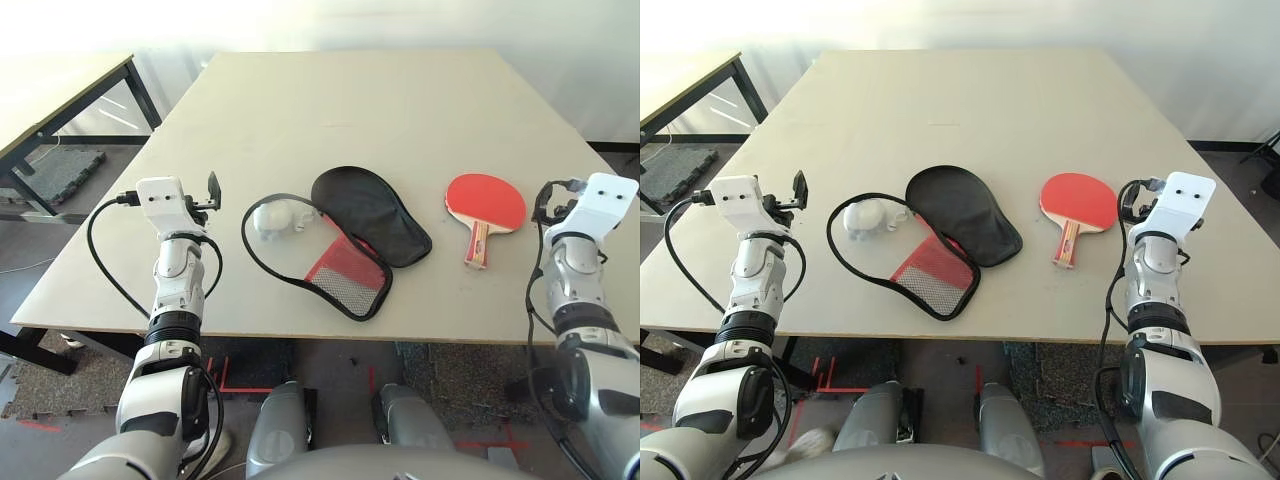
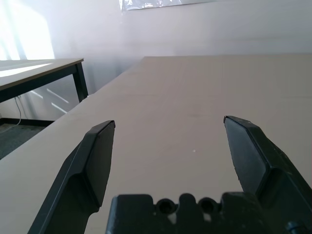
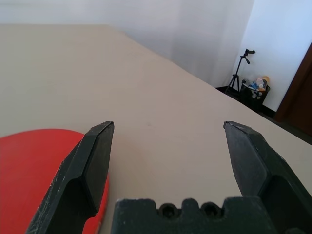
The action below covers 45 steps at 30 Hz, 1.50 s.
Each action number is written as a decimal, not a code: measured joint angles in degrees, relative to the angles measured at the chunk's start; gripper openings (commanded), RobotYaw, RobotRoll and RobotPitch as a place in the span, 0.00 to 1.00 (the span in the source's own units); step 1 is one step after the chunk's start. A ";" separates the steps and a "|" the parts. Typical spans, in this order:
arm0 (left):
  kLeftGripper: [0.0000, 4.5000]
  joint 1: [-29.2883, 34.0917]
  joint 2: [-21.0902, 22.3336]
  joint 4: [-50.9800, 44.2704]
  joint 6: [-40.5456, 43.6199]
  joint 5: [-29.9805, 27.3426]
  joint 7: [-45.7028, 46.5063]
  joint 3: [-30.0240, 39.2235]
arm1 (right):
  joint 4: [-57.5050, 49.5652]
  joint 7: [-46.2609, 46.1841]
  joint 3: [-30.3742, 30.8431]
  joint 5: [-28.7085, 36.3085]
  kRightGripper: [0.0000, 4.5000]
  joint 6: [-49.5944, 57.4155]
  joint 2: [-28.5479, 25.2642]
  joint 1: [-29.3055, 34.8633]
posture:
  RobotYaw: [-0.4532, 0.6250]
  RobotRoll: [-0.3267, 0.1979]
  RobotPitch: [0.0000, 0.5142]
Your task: Store the ping-pong paddle in its case and zip it.
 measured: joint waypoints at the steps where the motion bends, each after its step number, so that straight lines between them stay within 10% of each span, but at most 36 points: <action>1: 1.00 -0.02 0.00 0.00 0.00 0.00 -0.01 -0.02 | 0.00 0.00 -0.01 0.00 0.99 0.00 0.00 0.04 | 0.45 0.62 0.03; 11: 1.00 -1.92 0.87 0.86 0.06 -0.88 -3.29 -0.04 | -11.70 -4.18 -0.60 1.37 0.99 6.36 4.02 2.73 | 0.40 0.62 0.07; 27: 1.00 -4.75 10.38 -12.03 12.22 -9.23 -36.76 -5.34 | -56.04 -16.80 -0.73 7.06 0.99 71.82 17.11 1.60 | 0.41 0.62 0.09; 45: 1.00 -4.47 13.35 -28.39 29.27 -13.96 -51.63 -10.64 | -58.88 -17.13 -12.05 5.56 0.99 102.80 21.65 -6.97 | 0.47 0.62 0.12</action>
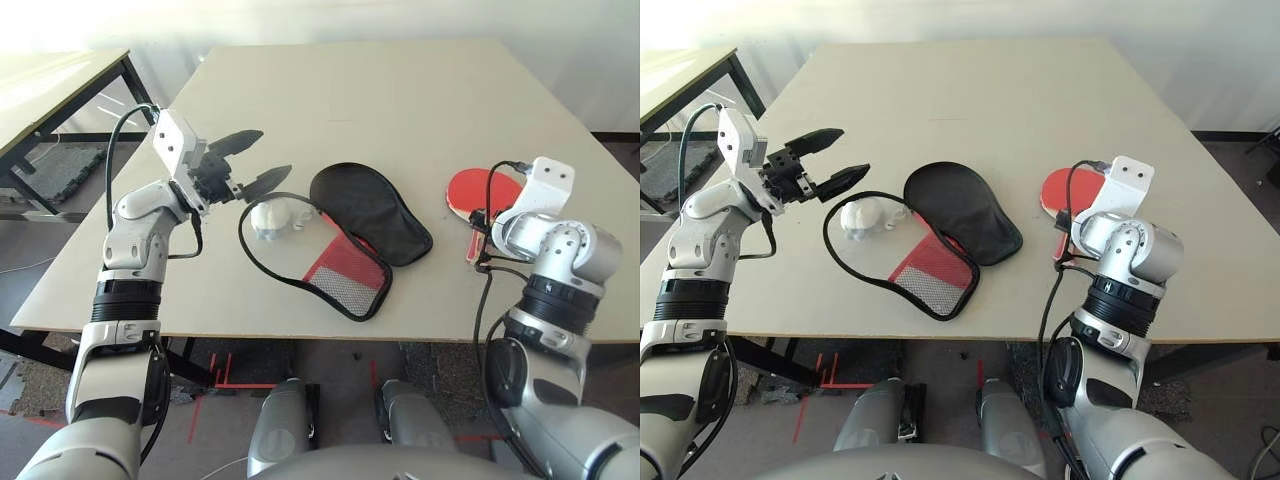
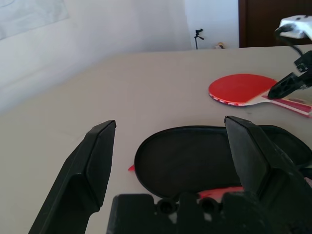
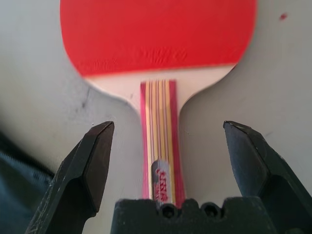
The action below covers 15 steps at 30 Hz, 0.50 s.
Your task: Store the ping-pong paddle in its case and zip it.
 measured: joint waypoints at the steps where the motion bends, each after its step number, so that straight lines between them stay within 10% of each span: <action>1: 1.00 0.01 0.00 -0.06 -0.06 0.13 -0.08 -0.22 | 0.04 0.40 0.03 -0.16 0.99 0.11 0.13 0.00 | 0.48 0.62 0.12; 4: 1.00 0.72 0.05 -0.08 -0.40 0.78 -0.47 -1.26 | 0.72 1.72 0.22 -0.99 0.99 0.04 0.35 0.06 | 0.48 0.62 0.11; 15: 1.00 2.44 0.05 -2.59 0.83 0.40 -0.50 -1.31 | 2.60 3.50 -1.44 -3.48 0.23 -1.68 2.10 0.21 | 0.49 0.62 0.08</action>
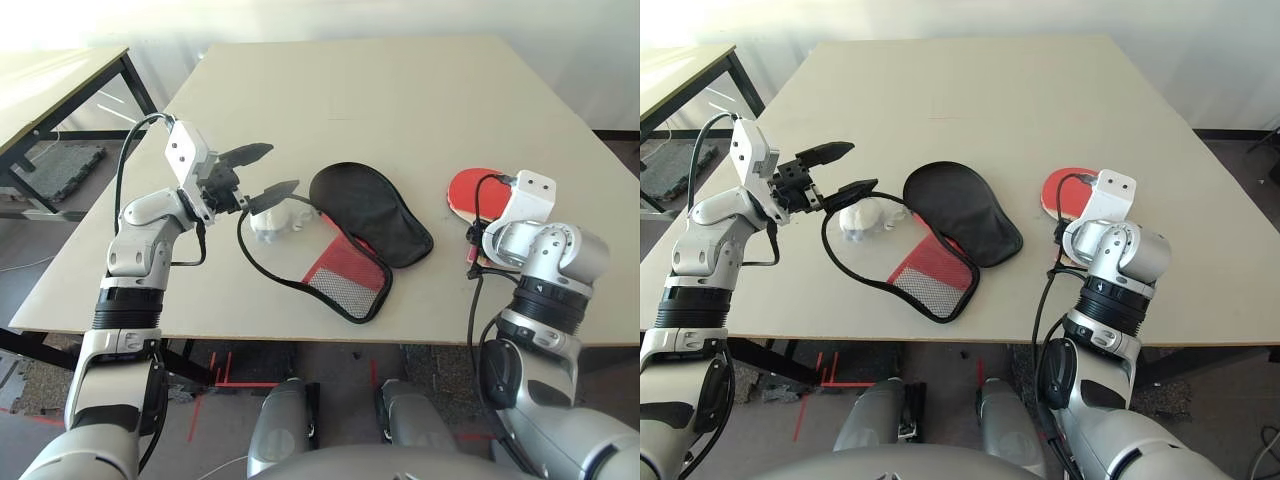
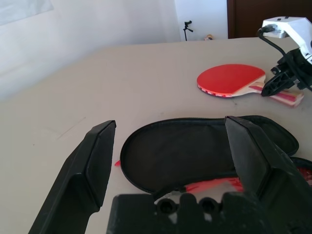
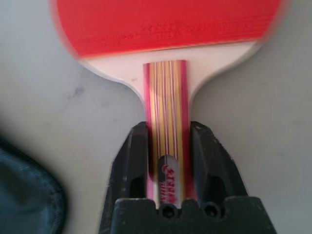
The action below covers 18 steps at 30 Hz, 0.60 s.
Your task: Store the ping-pong paddle in its case and zip it.
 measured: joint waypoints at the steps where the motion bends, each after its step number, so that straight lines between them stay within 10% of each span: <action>1: 1.00 0.16 0.00 -0.01 0.20 -0.02 -0.02 0.00 | 0.08 0.34 0.09 -0.17 0.23 0.00 -0.15 -0.01 | 0.49 0.62 0.08; 18: 1.00 1.95 0.67 -0.28 0.86 0.09 1.18 0.75 | -0.33 21.30 19.79 4.30 0.23 0.52 -14.17 -4.83 | 0.52 0.62 0.07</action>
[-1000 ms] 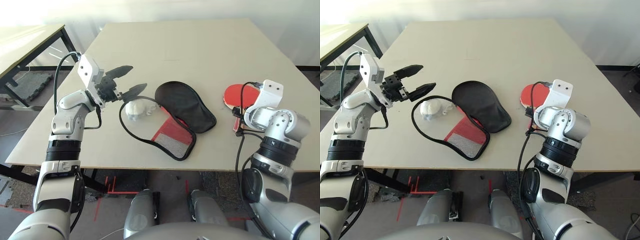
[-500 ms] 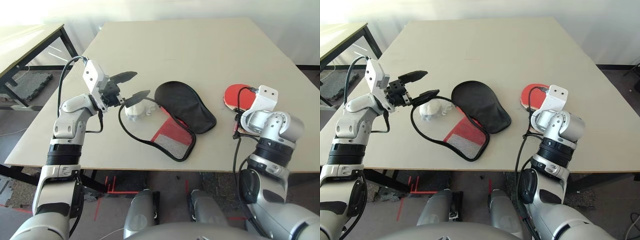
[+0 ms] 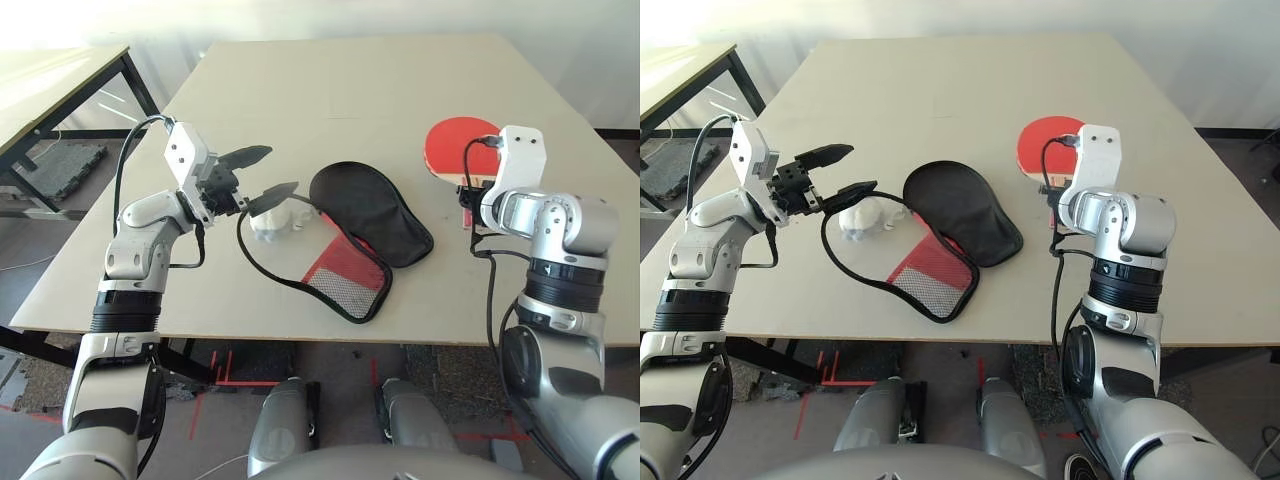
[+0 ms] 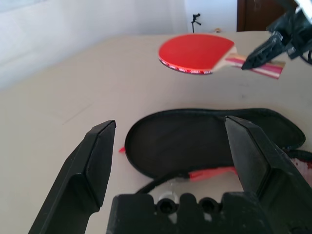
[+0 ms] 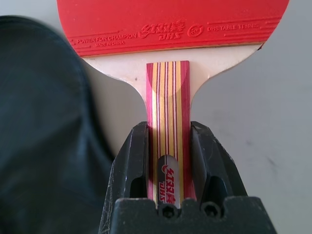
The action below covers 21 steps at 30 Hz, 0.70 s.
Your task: Store the ping-pong paddle in its case and zip it.
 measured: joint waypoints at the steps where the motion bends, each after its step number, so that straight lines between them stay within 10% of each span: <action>1: 1.00 0.08 0.00 -0.05 0.10 0.00 0.06 0.00 | -0.23 1.54 1.20 0.74 0.23 0.54 -0.65 -0.21 | 0.53 0.62 0.07; 21: 1.00 7.81 1.13 -10.21 2.83 -1.01 5.90 3.24 | 15.24 21.20 26.98 1.03 0.23 -11.05 -5.78 -6.00 | 0.65 0.62 0.05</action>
